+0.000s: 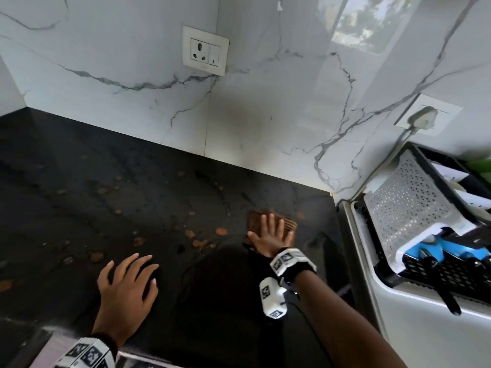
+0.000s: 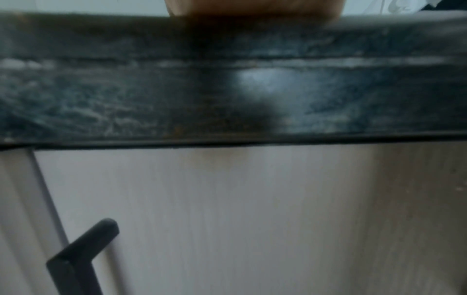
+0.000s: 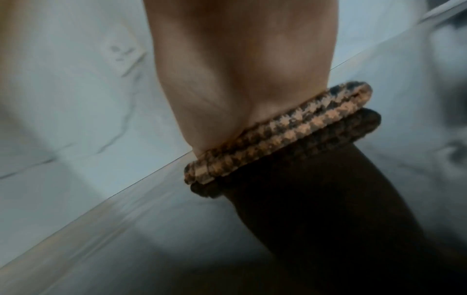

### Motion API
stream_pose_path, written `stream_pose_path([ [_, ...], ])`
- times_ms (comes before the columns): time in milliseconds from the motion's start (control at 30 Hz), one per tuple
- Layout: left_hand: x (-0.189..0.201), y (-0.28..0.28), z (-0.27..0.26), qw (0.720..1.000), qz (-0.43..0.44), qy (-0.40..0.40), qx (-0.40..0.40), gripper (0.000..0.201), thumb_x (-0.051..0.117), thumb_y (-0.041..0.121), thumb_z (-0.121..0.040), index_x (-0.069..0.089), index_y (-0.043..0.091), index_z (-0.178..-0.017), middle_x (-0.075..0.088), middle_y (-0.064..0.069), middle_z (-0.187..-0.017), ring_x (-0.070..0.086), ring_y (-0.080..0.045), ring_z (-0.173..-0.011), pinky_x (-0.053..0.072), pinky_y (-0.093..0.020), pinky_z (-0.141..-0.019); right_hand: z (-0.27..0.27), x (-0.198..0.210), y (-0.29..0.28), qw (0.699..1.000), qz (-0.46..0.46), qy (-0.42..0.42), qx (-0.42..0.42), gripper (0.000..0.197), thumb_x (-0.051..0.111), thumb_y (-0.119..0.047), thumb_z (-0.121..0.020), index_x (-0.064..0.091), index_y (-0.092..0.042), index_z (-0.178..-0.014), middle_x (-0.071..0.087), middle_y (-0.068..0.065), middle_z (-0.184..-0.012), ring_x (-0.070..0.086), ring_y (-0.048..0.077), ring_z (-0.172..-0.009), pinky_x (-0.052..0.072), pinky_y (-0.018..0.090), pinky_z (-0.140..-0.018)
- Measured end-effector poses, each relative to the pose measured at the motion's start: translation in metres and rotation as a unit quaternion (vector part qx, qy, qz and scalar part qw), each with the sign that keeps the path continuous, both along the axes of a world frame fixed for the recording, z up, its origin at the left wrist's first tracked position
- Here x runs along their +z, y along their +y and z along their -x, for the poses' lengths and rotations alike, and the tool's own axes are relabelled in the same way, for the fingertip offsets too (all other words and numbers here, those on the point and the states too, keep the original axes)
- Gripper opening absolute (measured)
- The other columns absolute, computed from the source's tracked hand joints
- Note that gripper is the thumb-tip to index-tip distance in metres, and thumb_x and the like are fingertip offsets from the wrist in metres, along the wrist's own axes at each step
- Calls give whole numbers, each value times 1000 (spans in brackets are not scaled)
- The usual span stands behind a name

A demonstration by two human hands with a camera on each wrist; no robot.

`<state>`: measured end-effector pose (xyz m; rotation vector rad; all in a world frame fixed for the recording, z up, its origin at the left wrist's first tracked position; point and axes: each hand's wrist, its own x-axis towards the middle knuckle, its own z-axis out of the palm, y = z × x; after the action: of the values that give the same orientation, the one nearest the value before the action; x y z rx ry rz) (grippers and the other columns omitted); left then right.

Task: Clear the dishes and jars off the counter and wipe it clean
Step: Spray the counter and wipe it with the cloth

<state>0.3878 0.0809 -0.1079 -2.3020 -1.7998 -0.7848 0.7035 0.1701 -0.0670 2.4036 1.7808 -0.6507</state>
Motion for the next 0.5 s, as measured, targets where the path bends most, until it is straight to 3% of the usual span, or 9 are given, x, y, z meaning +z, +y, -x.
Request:
stream_pose_path([
  [133,2,-1,-3,999,-6,35,-11,41,36,31,-83,70,17,-98,66,-5,-113,47,-22,-117,24,-51,-103,64,-3,-24,977,22,10,213,73,26,-61,-93,-7,-29,-150,-19,-5,-157,-22,25,-143,-15,54,-111],
  [233,3,3,-2,999,24,40,10,42,35,34,-83,69,18,-102,65,-4,-115,47,-23,-118,21,-48,-105,52,-18,-68,940,-16,-25,339,78,3,-76,-78,-16,-38,-143,-9,-5,-159,-22,26,-142,-8,53,-112],
  [267,3,4,-3,998,38,36,18,42,34,35,-83,68,19,-102,65,-4,-116,47,-23,-118,17,-46,-106,34,-25,-79,935,-41,-57,348,74,-3,-75,-79,-16,-39,-143,-2,-4,-160,-14,27,-144,1,54,-113],
  [300,3,4,-3,998,48,29,23,43,34,36,-83,68,19,-102,64,-3,-116,47,-22,-119,13,-43,-107,18,-21,-90,953,0,-45,299,71,-4,-72,-84,-12,-36,-145,2,-5,-159,-6,27,-146,9,54,-113],
  [333,3,3,-3,998,51,23,28,44,33,37,-83,68,19,-102,65,-3,-116,46,-22,-118,11,-42,-108,-3,-23,-96,959,-29,-64,275,71,-4,-72,-85,-13,-38,-146,-6,-9,-159,-8,22,-145,10,51,-112],
  [367,3,3,-4,998,52,15,30,45,31,38,-85,69,19,-101,65,-4,-115,46,-22,-118,10,-41,-108,-25,-16,-97,967,-8,-44,250,71,-6,-77,-80,-21,-45,-141,-23,-16,-154,-22,14,-142,3,49,-112],
  [400,4,3,-4,998,50,8,31,49,28,40,-88,69,18,-101,65,-4,-114,47,-22,-118,9,-40,-108,-50,-18,-96,965,-35,-53,253,74,-11,-85,-68,-32,-53,-132,-38,-23,-144,-37,6,-134,-5,48,-112],
  [433,4,3,-5,998,47,2,33,53,23,42,-91,69,17,-100,66,-5,-113,47,-22,-117,10,-40,-108,-74,-17,-93,973,-6,-37,226,81,-18,-90,-53,-36,-57,-124,-45,-24,-137,-44,4,-128,-10,48,-112],
  [500,4,3,-5,998,39,-9,43,55,23,43,-92,70,15,-99,67,-5,-111,47,-22,-116,12,-41,-106,-114,-13,-81,989,5,-33,145,107,-19,-96,-37,-29,-46,-131,-41,-12,-140,-36,8,-132,-11,50,-112],
])
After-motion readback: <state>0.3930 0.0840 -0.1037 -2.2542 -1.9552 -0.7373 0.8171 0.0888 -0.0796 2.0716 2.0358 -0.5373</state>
